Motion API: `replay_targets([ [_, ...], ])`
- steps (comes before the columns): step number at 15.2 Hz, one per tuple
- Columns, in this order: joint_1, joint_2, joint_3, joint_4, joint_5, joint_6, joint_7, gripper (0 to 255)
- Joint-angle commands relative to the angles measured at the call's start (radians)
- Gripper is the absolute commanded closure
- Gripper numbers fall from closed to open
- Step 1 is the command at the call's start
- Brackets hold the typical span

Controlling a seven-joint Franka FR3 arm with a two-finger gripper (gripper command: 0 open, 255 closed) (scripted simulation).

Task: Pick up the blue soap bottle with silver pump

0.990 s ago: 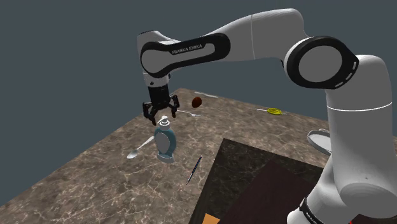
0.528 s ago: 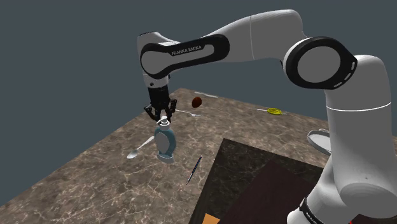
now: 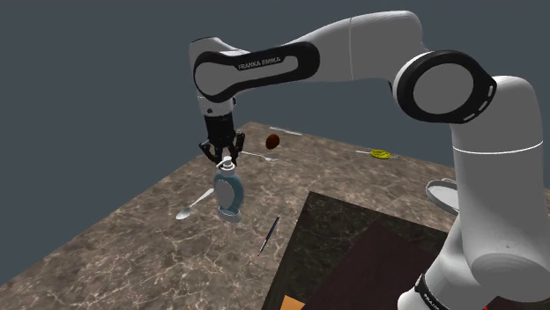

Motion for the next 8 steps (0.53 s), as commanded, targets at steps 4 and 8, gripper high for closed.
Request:
replay_targets([
  [4,0.002,-0.008,0.001,0.054,0.002,-0.062,-0.002,255],
  [8,0.005,-0.007,0.002,0.109,0.002,-0.116,-0.004,255],
])
